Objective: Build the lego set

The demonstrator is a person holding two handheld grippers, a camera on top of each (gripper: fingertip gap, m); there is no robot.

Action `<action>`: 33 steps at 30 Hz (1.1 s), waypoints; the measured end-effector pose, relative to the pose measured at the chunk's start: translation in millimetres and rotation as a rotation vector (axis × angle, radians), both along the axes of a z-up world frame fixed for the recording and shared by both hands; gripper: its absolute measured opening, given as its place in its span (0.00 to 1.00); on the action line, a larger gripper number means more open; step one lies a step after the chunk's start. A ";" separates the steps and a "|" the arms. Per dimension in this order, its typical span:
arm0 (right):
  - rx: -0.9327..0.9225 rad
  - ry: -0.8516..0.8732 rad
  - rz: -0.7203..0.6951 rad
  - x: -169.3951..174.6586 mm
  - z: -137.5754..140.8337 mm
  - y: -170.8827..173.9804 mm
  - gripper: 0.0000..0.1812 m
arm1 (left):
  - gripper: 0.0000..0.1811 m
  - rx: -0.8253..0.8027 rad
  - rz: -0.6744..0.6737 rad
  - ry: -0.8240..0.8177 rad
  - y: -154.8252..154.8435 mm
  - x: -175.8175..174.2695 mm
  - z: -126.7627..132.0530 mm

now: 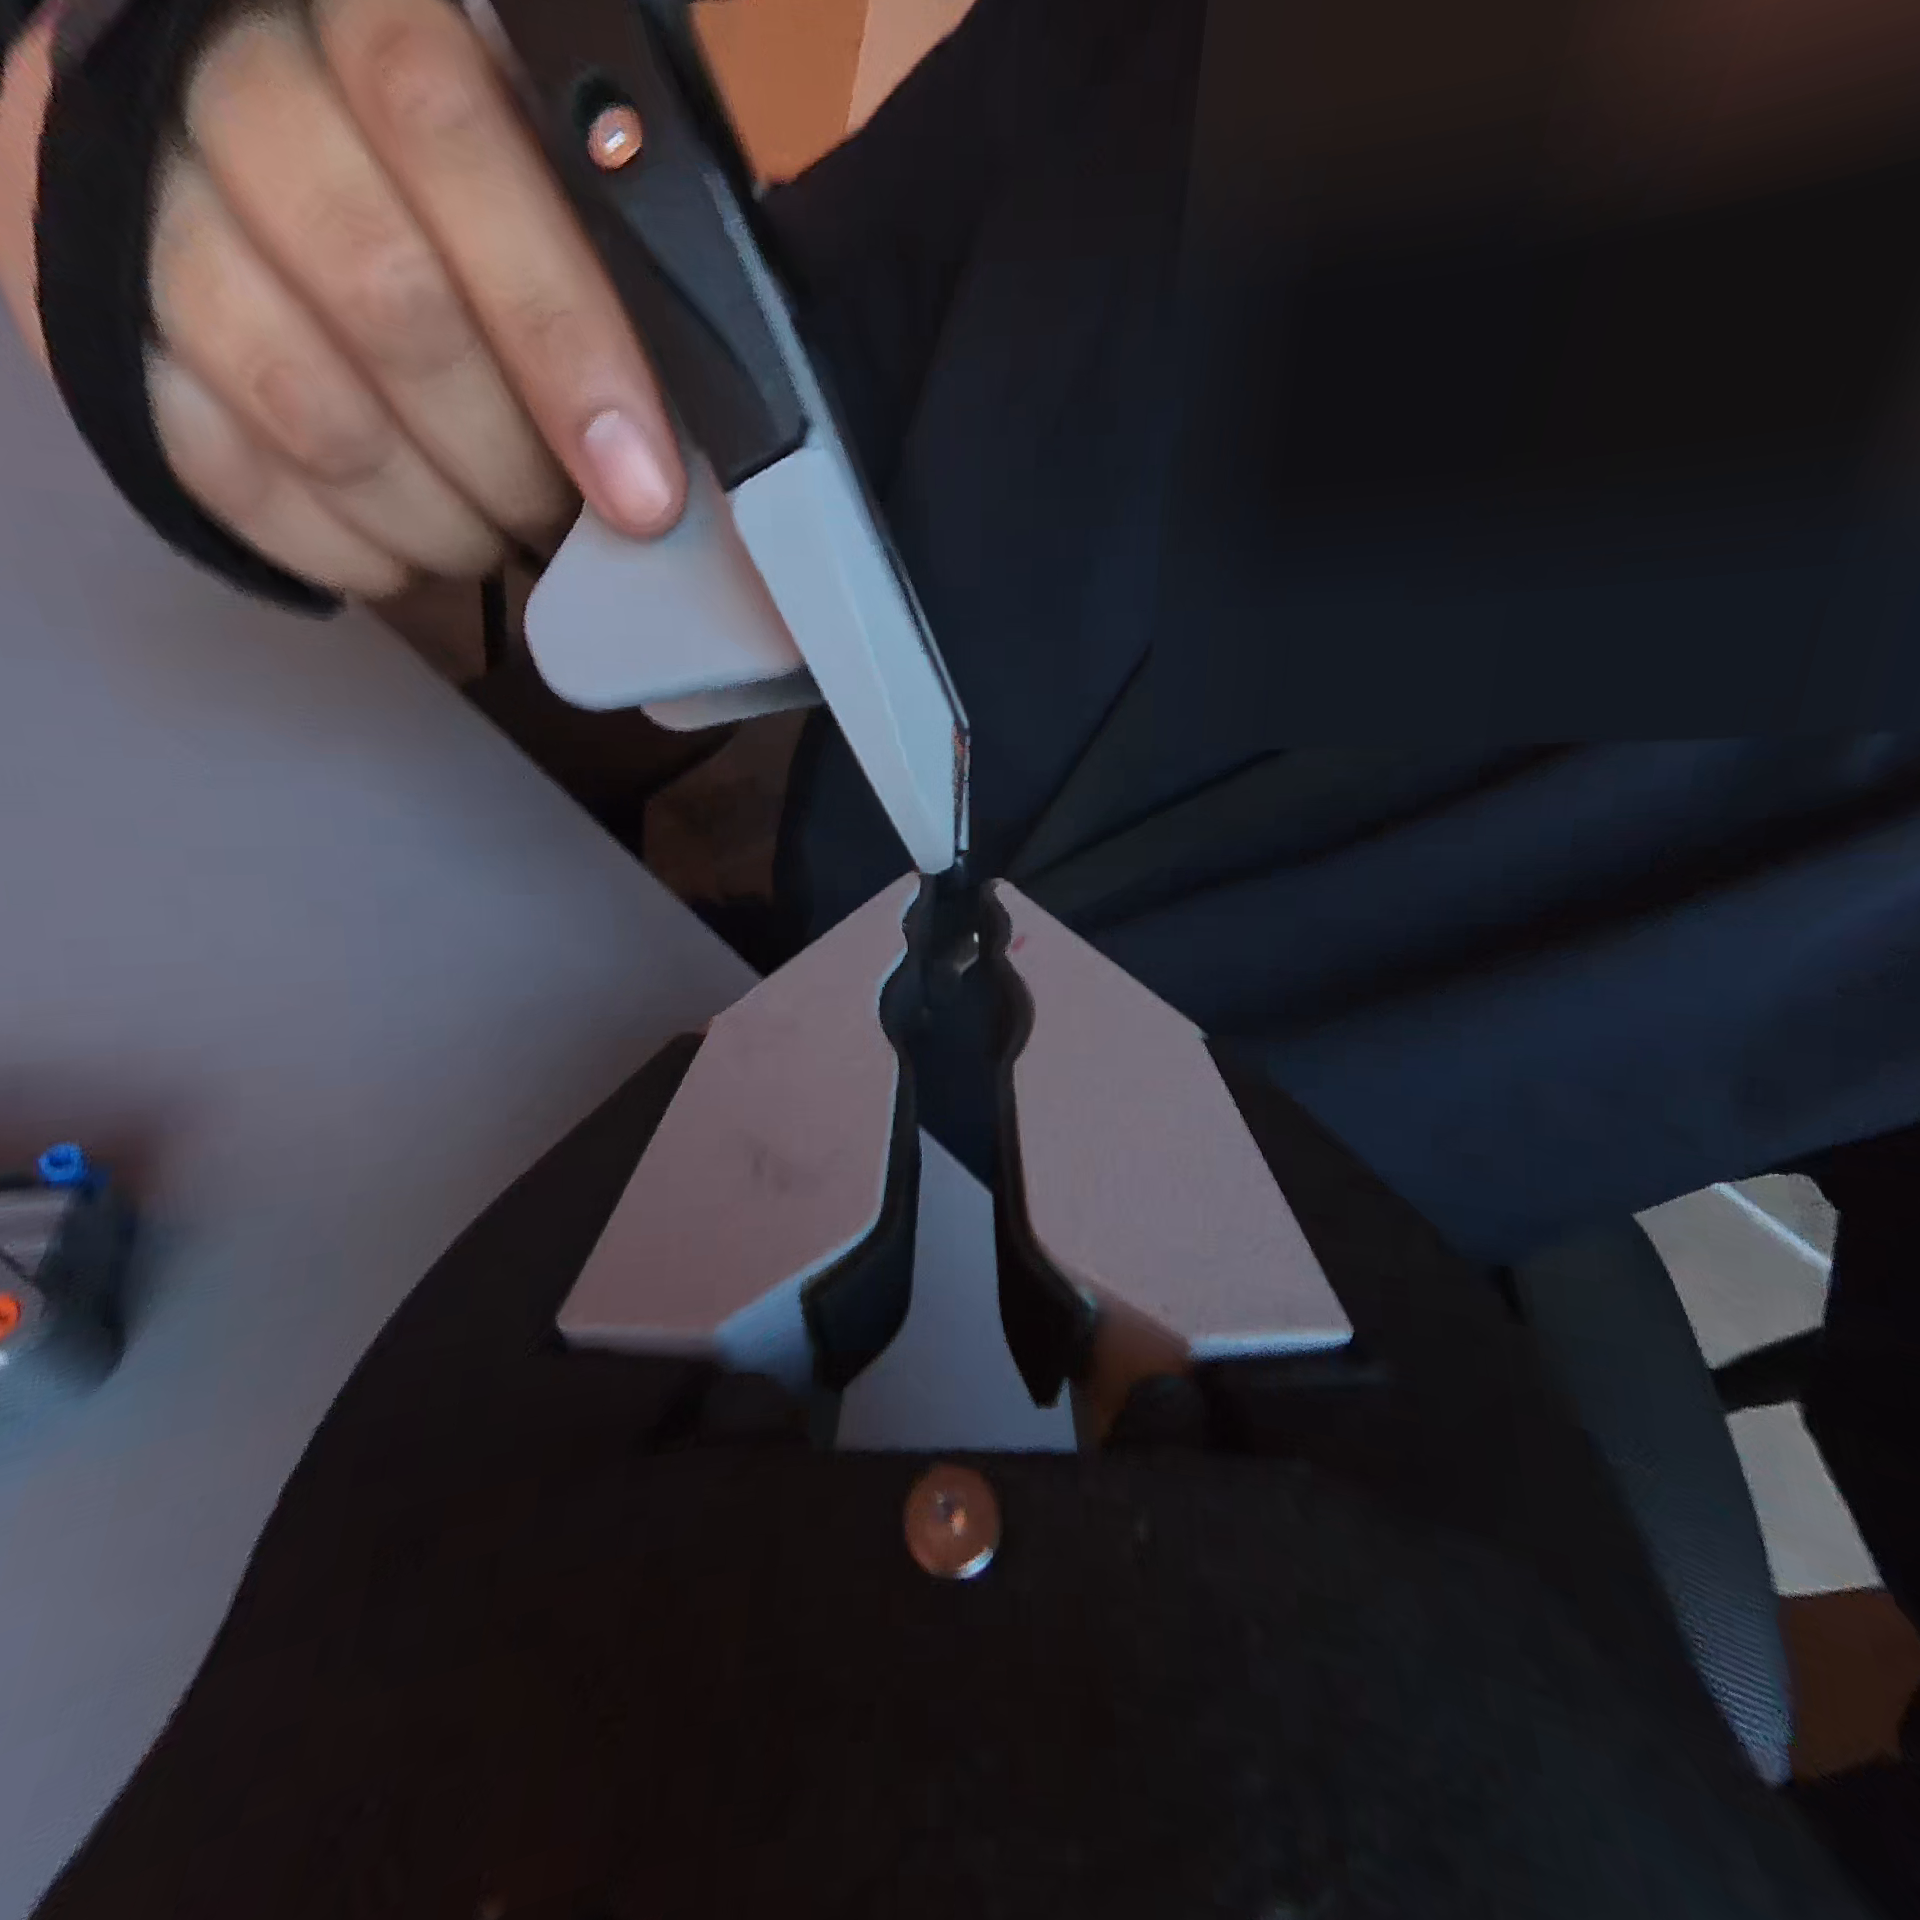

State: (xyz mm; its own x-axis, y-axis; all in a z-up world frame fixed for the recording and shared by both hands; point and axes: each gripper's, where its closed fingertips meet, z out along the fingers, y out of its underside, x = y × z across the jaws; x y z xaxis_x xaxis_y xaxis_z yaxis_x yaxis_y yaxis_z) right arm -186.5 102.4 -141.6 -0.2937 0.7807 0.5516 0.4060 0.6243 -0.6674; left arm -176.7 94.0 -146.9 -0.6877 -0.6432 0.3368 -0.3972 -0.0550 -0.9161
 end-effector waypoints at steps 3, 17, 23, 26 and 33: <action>-0.046 0.058 0.010 -1.2 9.0 -1.2 0.01 | 0.02 0.001 0.010 -0.059 0.5 1.1 6.8; 0.011 0.009 0.022 -4.0 3.0 -0.5 0.02 | 0.02 0.029 0.023 -0.036 2.7 -0.7 -1.3; 0.041 -0.050 -0.002 -1.7 -7.2 3.3 0.02 | 0.02 0.092 0.054 -0.008 6.9 0.6 -11.4; -0.011 -0.052 -0.030 0.1 -9.4 6.9 0.02 | 0.03 0.063 0.069 0.031 10.2 3.5 -13.6; -0.046 -0.099 -0.228 26.2 -19.6 48.1 0.02 | 0.15 0.122 0.276 0.070 45.8 14.7 -17.7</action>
